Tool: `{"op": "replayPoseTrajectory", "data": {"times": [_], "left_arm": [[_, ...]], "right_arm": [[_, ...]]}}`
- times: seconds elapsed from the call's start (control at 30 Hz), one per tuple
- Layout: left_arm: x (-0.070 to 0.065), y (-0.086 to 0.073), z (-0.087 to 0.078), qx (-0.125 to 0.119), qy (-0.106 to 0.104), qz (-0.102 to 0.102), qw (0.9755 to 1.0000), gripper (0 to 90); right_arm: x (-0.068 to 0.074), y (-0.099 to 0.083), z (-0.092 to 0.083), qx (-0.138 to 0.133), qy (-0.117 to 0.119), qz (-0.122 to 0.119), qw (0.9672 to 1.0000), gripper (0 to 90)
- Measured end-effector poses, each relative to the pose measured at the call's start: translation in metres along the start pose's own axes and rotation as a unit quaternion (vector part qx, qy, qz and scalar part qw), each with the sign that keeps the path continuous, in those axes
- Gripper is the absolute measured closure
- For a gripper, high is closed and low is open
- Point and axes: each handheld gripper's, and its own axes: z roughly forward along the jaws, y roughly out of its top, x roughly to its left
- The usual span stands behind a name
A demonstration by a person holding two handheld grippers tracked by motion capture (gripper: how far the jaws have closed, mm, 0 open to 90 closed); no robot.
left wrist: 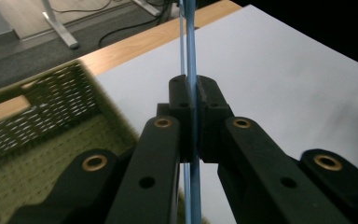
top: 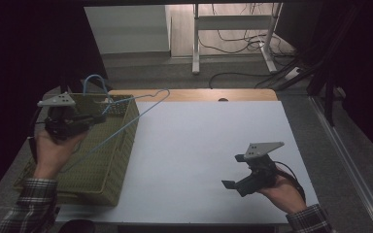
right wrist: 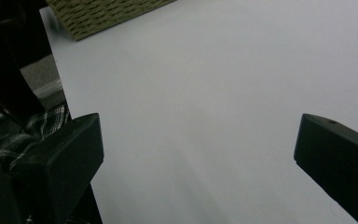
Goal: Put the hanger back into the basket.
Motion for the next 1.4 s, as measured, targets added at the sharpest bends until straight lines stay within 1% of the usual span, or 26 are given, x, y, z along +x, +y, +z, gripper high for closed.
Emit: {"op": "replayPoseTrajectory", "data": {"times": [0.03, 0.07, 0.13, 0.17, 0.2, 0.23, 0.27, 0.3, 0.33, 0.47, 0.5, 0.53, 0.57, 0.6, 0.7, 0.73, 0.87, 0.9, 0.93, 1.0, 1.13, 1.23, 1.27, 1.4], "left_arm": [[0.003, -0.003, -0.003, -0.001, 0.008, -0.002, 1.0000, 87.3], [0.007, -0.006, -0.006, -0.003, 0.010, -0.007, 0.9999, 87.3], [0.014, -0.011, -0.013, -0.007, 0.022, -0.014, 0.9996, 87.3], [0.017, -0.014, -0.015, -0.010, 0.024, -0.017, 0.9995, 87.3], [0.023, -0.019, -0.020, -0.012, 0.036, -0.024, 0.9990, 87.3], [0.027, -0.022, -0.023, -0.013, 0.038, -0.028, 0.9988, 87.3], [0.030, -0.025, -0.025, -0.014, 0.046, -0.030, 0.9984, 87.3], [0.030, -0.025, -0.025, -0.014, 0.046, -0.030, 0.9984, 87.3], [0.036, -0.031, -0.028, -0.016, 0.054, -0.036, 0.9978, 87.3], [0.047, -0.045, -0.031, -0.019, 0.066, -0.051, 0.9963, 87.3], [0.047, -0.045, -0.031, -0.019, 0.066, -0.051, 0.9963, 87.3], [0.052, -0.052, -0.030, -0.018, 0.073, -0.058, 0.9955, 87.3], [0.052, -0.052, -0.030, -0.018, 0.073, -0.058, 0.9955, 87.2], [0.056, -0.058, -0.028, -0.016, 0.079, -0.059, 0.9950, 87.3], [0.061, -0.066, -0.024, -0.014, 0.078, -0.063, 0.9948, 87.2], [0.063, -0.069, -0.023, -0.015, 0.079, -0.062, 0.9949, 87.3], [0.068, -0.078, -0.020, -0.020, 0.075, -0.070, 0.9946, 87.2], [0.068, -0.078, -0.020, -0.020, 0.075, -0.070, 0.9946, 87.2], [0.070, -0.083, -0.018, -0.016, 0.076, -0.070, 0.9946, 87.2], [0.071, -0.087, -0.019, -0.016, 0.072, -0.074, 0.9946, 87.2], [0.073, -0.094, -0.019, -0.005, 0.079, -0.074, 0.9941, 87.2], [0.074, -0.098, -0.019, -0.006, 0.078, -0.079, 0.9938, 87.2], [0.076, -0.102, -0.017, -0.006, 0.076, -0.085, 0.9934, 87.2], [0.079, -0.108, -0.005, 0.004, 0.071, -0.093, 0.9931, 87.1]], "right_arm": [[0.000, -0.003, -0.001, -0.002, -0.003, 0.005, 1.0000, 1.3], [0.001, -0.006, -0.001, -0.004, -0.006, 0.009, 0.9999, 1.0], [0.003, -0.012, -0.002, -0.008, -0.012, 0.013, 0.9998, 0.7], [0.003, -0.015, -0.003, -0.009, -0.017, 0.016, 0.9997, 0.6], [0.004, -0.017, -0.003, -0.012, -0.020, 0.018, 0.9996, 0.6], [0.004, -0.023, -0.005, -0.019, -0.025, 0.026, 0.9992, 0.6], [0.004, -0.026, -0.006, -0.023, -0.028, 0.034, 0.9987, 0.5], [0.004, -0.029, -0.007, -0.026, -0.032, 0.042, 0.9983, 0.6], [0.003, -0.032, -0.007, -0.029, -0.035, 0.046, 0.9979, 0.5], [0.003, -0.044, -0.011, -0.032, -0.053, 0.065, 0.9959, 0.6], [0.003, -0.046, -0.011, -0.033, -0.055, 0.068, 0.9956, 0.6], [0.003, -0.049, -0.012, -0.034, -0.056, 0.072, 0.9952, 0.6], [0.003, -0.051, -0.012, -0.033, -0.058, 0.073, 0.9950, 0.6], [0.003, -0.052, -0.013, -0.031, -0.062, 0.074, 0.9949, 0.6], [0.003, -0.056, -0.015, -0.032, -0.066, 0.075, 0.9945, 0.6], [0.003, -0.057, -0.016, -0.031, -0.068, 0.078, 0.9942, 0.6], [0.002, -0.061, -0.016, -0.027, -0.070, 0.078, 0.9941, 0.7], [0.002, -0.062, -0.016, -0.026, -0.072, 0.078, 0.9940, 0.7], [0.002, -0.063, -0.016, -0.026, -0.074, 0.078, 0.9939, 0.7], [0.002, -0.064, -0.016, -0.025, -0.072, 0.079, 0.9939, 0.7], [0.002, -0.066, -0.015, -0.022, -0.072, 0.080, 0.9940, 0.7], [0.003, -0.066, -0.013, -0.015, -0.070, 0.078, 0.9944, 0.7], [0.003, -0.066, -0.012, -0.013, -0.070, 0.077, 0.9945, 0.7], [0.004, -0.067, -0.009, -0.004, -0.067, 0.073, 0.9951, 0.7]]}}
